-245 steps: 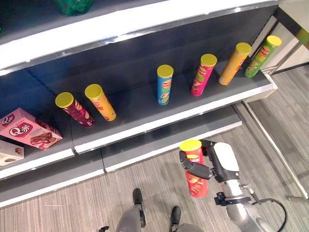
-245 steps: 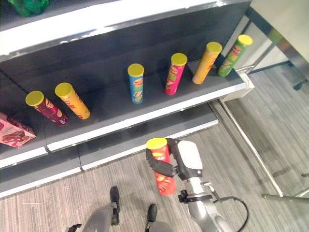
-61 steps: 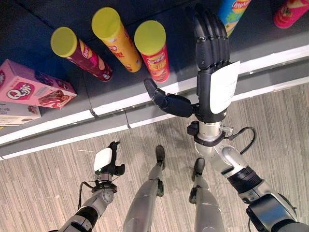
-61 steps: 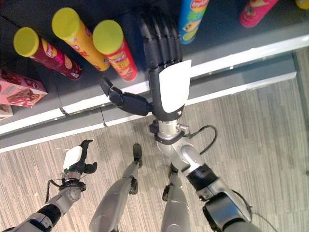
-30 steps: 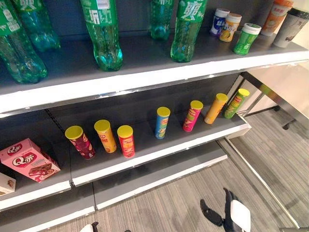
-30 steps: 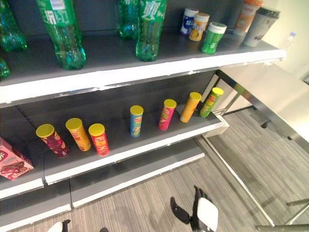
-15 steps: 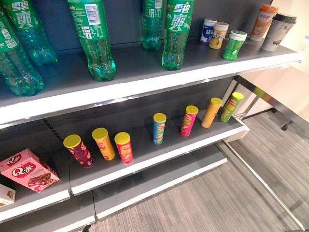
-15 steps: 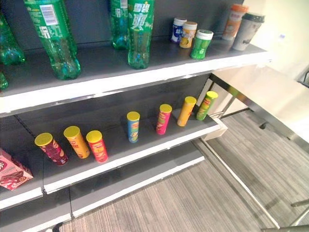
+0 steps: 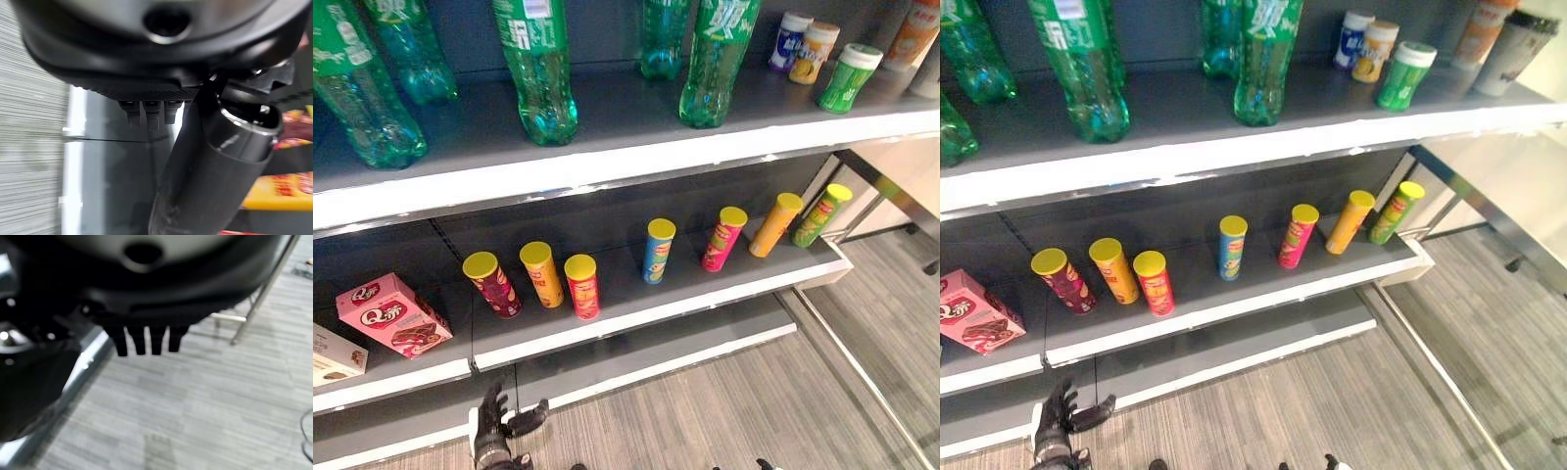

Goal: Put the goods on the table back onto the shelves and tidy them up.

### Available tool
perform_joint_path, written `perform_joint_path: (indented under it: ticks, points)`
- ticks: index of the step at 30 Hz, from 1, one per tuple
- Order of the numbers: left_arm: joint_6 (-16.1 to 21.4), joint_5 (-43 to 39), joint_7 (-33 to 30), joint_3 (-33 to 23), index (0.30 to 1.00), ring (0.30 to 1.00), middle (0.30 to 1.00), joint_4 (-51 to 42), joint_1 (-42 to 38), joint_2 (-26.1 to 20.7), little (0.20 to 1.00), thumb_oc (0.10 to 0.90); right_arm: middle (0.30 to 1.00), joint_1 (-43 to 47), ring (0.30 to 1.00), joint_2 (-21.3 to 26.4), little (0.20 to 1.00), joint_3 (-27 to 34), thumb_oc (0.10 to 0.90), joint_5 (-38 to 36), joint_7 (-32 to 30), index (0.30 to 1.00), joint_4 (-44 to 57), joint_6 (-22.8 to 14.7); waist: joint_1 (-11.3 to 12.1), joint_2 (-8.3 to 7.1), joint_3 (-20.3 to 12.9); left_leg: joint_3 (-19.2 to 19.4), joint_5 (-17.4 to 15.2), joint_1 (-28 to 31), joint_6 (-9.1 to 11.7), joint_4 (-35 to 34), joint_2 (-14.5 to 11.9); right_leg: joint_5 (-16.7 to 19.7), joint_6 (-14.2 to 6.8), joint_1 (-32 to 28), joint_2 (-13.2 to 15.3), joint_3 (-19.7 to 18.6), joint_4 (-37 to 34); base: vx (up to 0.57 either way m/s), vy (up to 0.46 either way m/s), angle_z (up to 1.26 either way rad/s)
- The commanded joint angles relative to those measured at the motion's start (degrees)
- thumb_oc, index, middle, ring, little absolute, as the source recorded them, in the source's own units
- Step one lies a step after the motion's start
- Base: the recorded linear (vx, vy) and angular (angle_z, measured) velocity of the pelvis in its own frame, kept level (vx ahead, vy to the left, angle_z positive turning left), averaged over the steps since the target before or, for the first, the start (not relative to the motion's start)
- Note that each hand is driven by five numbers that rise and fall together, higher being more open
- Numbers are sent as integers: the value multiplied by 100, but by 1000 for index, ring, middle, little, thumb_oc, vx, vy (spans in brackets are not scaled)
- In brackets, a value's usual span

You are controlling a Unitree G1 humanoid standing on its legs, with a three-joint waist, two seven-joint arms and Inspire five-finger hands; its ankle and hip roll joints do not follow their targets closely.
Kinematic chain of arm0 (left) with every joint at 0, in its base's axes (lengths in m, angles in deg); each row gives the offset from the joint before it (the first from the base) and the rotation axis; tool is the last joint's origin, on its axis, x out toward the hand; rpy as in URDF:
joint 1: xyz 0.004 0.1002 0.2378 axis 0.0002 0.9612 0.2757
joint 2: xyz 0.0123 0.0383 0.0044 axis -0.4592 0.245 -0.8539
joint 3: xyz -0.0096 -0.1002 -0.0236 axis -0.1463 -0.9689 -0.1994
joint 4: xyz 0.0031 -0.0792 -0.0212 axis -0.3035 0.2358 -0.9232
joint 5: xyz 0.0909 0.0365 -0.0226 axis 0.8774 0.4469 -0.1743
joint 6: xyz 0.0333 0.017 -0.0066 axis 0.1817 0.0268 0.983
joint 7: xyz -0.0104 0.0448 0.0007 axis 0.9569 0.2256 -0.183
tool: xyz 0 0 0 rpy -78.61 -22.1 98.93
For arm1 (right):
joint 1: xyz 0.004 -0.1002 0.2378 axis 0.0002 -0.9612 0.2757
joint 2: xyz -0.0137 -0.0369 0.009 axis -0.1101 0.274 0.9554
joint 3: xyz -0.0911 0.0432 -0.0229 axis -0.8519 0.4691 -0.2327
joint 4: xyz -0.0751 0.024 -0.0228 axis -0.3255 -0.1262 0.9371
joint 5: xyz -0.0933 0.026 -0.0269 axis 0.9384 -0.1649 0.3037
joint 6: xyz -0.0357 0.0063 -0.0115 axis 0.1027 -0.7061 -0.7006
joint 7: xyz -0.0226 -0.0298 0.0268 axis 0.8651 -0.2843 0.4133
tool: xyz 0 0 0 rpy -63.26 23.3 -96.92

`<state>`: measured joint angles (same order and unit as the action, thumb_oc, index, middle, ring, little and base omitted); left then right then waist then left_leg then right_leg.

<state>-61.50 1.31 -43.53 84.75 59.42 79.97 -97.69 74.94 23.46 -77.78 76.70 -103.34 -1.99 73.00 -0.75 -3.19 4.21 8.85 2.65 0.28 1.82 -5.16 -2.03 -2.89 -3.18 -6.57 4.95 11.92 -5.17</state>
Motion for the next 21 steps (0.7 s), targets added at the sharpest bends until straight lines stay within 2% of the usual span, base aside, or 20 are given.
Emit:
perform_joint_path:
  ticks: [1,7,16,21]
  points:
    - [514,232,-62,-90,900,900,900,-338,-279,-135,900,800,900,-17,900,326,900,-136,800,118,-54,900,-314,-20,180,147,-312,-39,-209,200,338,16,-537,249,-350,568,154,-106,392,0,0,0]
    - [493,496,-111,151,900,900,900,-426,-666,-267,900,800,900,-13,900,334,900,-268,800,156,33,900,-275,-57,84,121,-295,32,-221,229,344,16,-549,281,-346,573,154,-178,370,0,0,-1]
    - [437,861,-229,625,900,900,900,11,-1072,-235,900,800,900,-66,900,332,900,-381,800,159,-63,900,-42,-150,-128,107,-297,194,-265,273,353,16,-568,343,-357,639,150,-342,330,20,-5,-13]
    - [381,1123,-449,689,900,900,900,233,-1266,-251,900,800,900,-122,900,328,900,-401,800,145,-124,900,38,-190,-199,84,-295,256,-279,281,364,16,-569,376,-364,678,142,-403,315,20,-5,-7]
